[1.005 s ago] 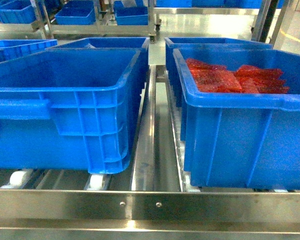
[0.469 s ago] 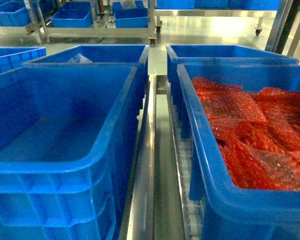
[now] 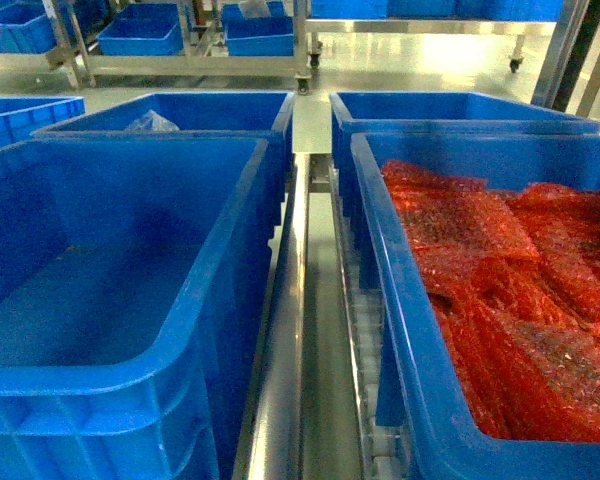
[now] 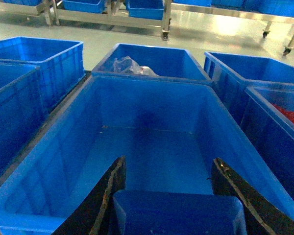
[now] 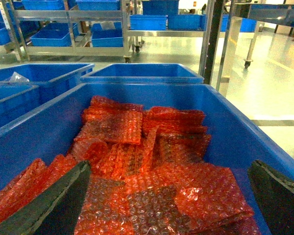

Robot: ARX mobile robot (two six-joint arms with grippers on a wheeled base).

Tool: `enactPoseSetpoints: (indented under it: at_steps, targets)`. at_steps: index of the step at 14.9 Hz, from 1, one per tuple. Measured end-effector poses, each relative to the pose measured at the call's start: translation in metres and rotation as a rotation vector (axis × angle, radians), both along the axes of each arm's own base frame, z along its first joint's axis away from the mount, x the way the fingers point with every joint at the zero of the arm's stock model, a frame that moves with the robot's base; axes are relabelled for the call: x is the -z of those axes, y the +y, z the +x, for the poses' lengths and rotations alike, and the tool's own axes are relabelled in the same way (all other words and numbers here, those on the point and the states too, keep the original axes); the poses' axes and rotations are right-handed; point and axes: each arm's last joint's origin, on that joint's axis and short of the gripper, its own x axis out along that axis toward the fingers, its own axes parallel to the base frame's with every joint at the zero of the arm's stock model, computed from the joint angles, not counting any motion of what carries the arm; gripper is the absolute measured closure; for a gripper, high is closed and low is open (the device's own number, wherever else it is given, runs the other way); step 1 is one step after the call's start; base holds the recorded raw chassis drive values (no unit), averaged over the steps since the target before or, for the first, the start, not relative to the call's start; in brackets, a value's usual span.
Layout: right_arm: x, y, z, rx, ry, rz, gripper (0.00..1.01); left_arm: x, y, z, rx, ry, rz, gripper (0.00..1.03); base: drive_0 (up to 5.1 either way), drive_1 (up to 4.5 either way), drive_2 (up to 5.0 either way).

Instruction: Pick blue part to blue bin on bottom shelf

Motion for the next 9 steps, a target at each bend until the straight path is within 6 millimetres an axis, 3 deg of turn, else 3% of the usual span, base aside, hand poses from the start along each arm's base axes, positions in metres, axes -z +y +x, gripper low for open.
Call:
enactPoseSetpoints:
  at_steps: [9]
  targets:
    - [0.0,0.0,0.0,0.0,0.0,0.0,0.03,0.0,0.0,0.0,0.0,0.0,0.0,0.6,0.0,0.0,0.0]
